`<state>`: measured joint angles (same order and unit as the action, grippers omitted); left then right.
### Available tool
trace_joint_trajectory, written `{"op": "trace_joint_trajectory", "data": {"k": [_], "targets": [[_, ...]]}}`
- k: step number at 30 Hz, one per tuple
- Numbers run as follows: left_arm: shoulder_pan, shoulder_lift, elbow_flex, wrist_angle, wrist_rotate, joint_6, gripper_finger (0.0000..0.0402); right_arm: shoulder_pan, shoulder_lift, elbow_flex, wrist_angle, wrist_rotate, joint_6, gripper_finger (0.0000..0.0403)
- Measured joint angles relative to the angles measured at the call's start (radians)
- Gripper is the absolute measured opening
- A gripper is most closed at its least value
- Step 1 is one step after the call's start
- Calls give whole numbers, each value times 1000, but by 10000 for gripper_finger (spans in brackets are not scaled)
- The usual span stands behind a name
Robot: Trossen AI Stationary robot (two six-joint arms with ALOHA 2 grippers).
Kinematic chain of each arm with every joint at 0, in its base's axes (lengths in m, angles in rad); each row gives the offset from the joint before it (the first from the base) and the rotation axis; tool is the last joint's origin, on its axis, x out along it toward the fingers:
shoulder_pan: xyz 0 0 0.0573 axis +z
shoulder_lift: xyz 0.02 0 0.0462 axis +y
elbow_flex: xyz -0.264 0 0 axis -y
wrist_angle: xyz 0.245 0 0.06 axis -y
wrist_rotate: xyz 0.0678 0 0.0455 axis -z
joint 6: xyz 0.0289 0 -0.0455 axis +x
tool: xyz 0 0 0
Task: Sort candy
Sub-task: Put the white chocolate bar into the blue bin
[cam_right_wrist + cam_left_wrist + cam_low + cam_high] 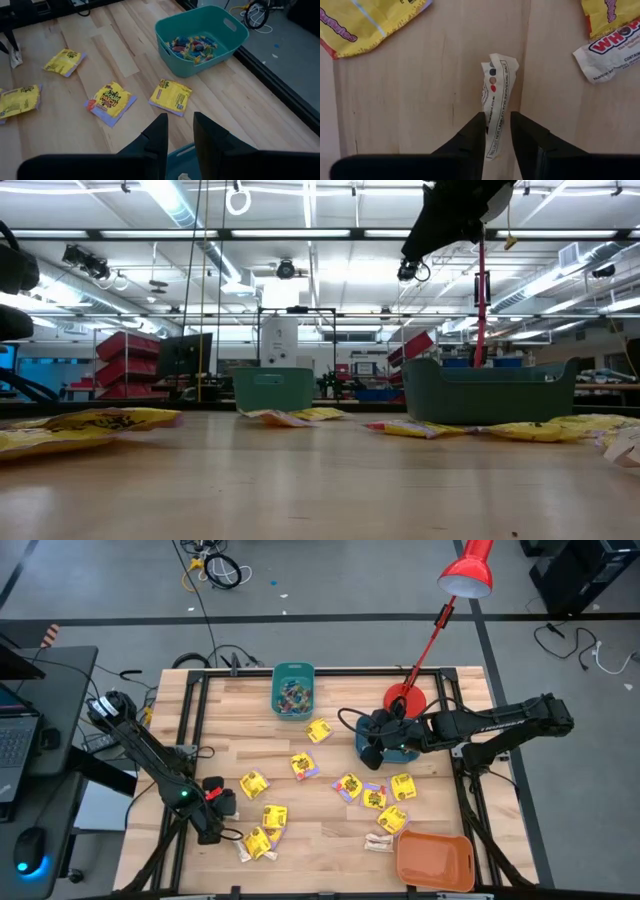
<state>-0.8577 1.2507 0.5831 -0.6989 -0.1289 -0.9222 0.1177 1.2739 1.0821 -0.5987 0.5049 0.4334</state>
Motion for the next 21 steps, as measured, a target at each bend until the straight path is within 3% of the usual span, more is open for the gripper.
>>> {"op": "trace_joint_trajectory", "data": {"k": [11, 21], "targets": [[0, -1, 0, 4, 3, -34, 9, 0, 0, 0, 0, 0, -54, 78], [0, -1, 27, 43, 37, -104, 2, 4, -3, 0, 12, 0, -93, 78]]}}
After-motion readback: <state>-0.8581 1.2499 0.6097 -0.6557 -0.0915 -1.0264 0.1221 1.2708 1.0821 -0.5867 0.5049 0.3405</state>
